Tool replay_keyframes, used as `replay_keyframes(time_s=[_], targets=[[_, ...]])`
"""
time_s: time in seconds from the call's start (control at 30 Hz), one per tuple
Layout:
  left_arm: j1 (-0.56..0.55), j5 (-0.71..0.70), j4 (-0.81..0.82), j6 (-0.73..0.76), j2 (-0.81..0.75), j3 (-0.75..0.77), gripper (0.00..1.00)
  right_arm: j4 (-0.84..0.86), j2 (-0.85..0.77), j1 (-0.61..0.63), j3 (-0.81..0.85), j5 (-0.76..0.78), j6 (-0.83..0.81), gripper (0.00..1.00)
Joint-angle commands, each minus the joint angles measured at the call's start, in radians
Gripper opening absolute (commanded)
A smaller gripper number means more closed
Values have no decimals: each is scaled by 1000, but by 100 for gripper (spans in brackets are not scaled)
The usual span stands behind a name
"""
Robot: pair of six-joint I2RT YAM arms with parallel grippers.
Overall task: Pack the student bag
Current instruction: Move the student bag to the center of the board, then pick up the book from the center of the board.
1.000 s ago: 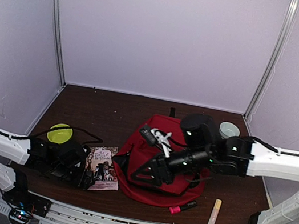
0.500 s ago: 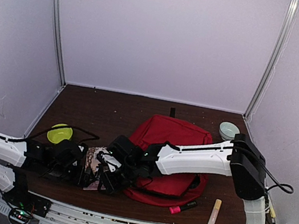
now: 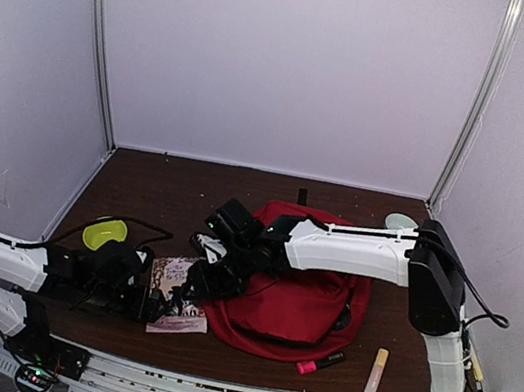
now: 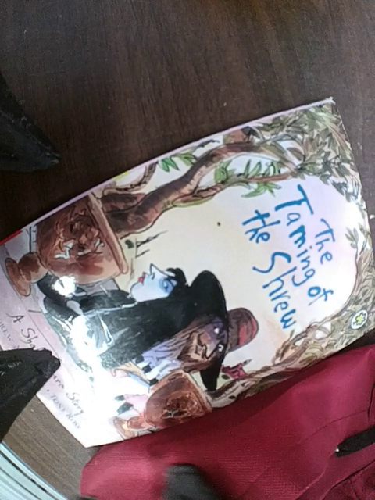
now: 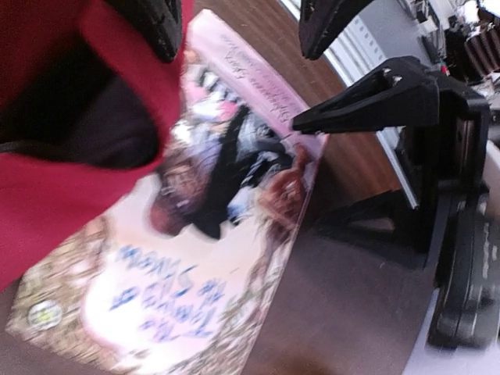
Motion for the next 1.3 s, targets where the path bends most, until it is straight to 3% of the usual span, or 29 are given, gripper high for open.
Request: replay_keyframes(time_s=[0.0, 0.17, 0.37, 0.67, 0.77, 0.83, 0.93, 1.07, 1.27], targets=[[12, 42, -68, 44, 31, -31, 81, -204, 36, -40, 130, 147, -110, 55], [17, 84, -27, 91, 106, -27, 82, -361, 86, -102, 165, 258, -187, 56], [18, 133, 41, 101, 156, -48, 80, -360, 22, -132, 36, 389, -215, 57], [19, 111, -81, 144, 184, 1, 82, -304, -126, -230, -307, 518, -249, 57], [19, 105, -103, 151, 161, 10, 83, -312, -180, -259, -340, 561, -293, 56], [18, 101, -109, 147, 142, 10, 82, -331, -206, -239, -303, 521, -317, 56], [18, 92, -118, 130, 105, 4, 81, -286, -237, -178, -223, 313, -308, 56], [18, 73, -122, 101, 48, -11, 79, -45, -245, -54, -180, 47, -131, 52], [18, 60, -107, 76, -14, -29, 75, 221, -130, -10, -217, -31, 215, 54]])
